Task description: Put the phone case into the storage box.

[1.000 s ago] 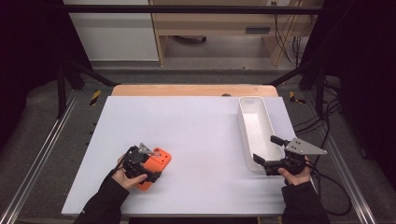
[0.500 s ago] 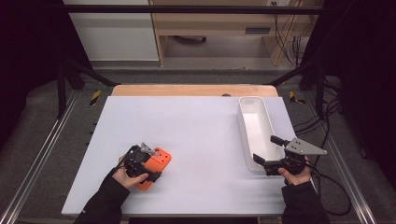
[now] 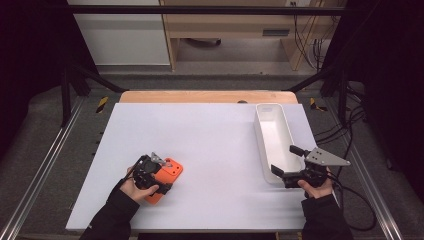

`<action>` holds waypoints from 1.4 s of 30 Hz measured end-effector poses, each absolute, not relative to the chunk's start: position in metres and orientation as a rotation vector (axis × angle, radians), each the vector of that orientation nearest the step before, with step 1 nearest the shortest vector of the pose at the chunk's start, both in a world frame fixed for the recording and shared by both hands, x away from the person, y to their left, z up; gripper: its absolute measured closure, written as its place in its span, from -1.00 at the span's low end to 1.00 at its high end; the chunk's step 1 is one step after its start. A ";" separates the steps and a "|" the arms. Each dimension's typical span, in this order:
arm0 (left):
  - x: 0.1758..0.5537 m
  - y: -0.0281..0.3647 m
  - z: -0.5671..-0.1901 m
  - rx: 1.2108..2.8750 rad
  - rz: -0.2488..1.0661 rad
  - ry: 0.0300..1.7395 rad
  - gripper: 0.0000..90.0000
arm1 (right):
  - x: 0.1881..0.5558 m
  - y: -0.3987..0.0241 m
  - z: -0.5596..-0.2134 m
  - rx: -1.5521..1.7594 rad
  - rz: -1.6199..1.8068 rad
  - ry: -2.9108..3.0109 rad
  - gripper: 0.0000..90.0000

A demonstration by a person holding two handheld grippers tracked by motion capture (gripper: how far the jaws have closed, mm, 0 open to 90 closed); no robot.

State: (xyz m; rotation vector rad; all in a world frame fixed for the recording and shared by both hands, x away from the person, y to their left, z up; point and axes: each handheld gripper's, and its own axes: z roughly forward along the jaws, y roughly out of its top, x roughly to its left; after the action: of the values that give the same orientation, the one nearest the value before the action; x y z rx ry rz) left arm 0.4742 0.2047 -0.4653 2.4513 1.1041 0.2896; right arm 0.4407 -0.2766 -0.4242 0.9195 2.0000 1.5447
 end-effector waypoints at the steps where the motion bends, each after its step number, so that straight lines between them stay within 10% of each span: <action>1: 0.474 0.204 -0.465 2.451 0.291 1.103 -0.71 | 0.441 -0.277 -0.424 0.920 1.544 2.000 -0.99; 42: 0.461 0.211 -0.430 2.315 0.367 1.007 -0.70 | 0.440 -0.278 -0.423 0.902 1.548 2.002 -0.99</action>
State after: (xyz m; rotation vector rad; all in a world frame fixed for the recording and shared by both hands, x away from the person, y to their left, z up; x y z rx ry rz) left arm 0.4614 0.2114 -0.4297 2.3147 1.0066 0.3667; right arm 0.4403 -0.2775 -0.4233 0.9018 2.0025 1.5483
